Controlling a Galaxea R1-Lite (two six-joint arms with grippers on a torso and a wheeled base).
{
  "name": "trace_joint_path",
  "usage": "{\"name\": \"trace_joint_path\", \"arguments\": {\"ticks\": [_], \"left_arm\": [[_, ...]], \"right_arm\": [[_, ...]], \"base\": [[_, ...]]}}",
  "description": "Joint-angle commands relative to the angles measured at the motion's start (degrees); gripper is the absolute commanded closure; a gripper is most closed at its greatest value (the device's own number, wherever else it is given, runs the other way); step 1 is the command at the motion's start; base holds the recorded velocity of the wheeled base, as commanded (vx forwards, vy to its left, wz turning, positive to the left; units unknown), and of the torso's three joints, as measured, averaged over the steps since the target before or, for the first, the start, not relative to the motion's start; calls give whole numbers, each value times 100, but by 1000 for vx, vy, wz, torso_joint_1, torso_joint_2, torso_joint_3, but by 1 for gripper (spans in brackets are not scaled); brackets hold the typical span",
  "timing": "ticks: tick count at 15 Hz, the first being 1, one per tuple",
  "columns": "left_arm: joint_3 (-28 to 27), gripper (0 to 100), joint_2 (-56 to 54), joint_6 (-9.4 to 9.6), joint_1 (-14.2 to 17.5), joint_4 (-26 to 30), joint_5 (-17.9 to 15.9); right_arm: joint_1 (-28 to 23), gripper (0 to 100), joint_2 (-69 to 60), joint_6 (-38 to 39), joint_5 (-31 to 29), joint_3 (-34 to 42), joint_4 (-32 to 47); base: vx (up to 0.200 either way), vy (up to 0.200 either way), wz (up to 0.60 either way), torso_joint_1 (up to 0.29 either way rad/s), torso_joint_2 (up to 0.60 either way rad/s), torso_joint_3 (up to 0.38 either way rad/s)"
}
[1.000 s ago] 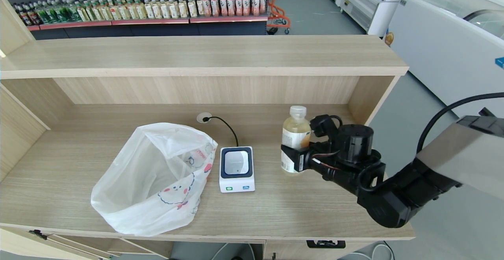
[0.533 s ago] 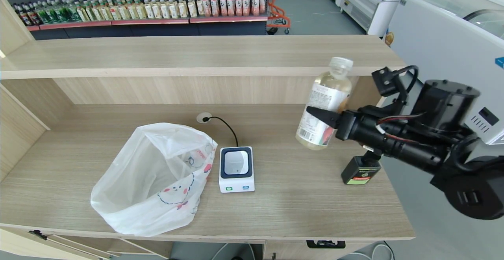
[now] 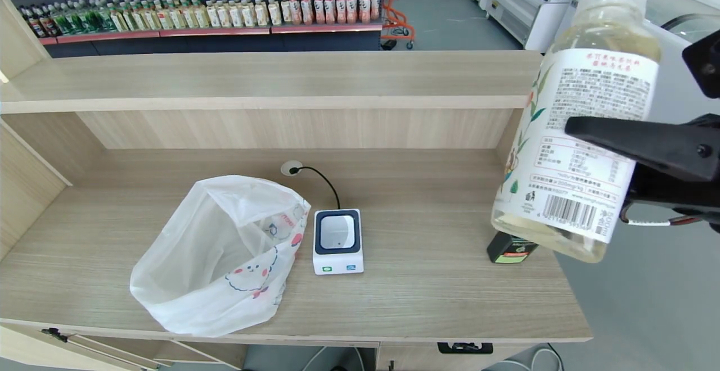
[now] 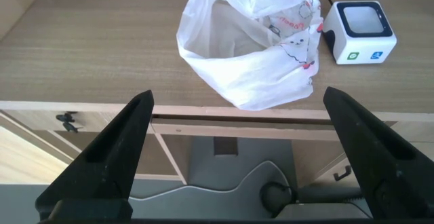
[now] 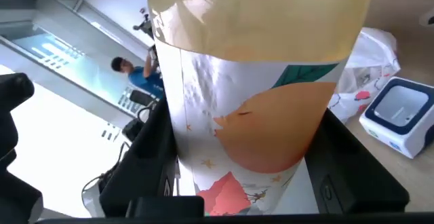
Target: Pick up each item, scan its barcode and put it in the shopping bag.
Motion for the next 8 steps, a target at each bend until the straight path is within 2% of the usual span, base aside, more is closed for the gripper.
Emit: {"name": "trace_joint_path", "arguments": {"ticks": [1,3,8], "left_arm": [[0,0,2,0,0,-9,0],[0,0,2,0,0,-9,0],[0,0,2,0,0,-9,0]], "right_arm": [[221,100,-260,69,13,-1,-1],[423,100,-234,78,83,-9,-1],[467,100,-296,210,611,-1,35]], "base": [[0,0,0,0,0,0],[0,0,0,0,0,0],[0,0,0,0,0,0]]}}
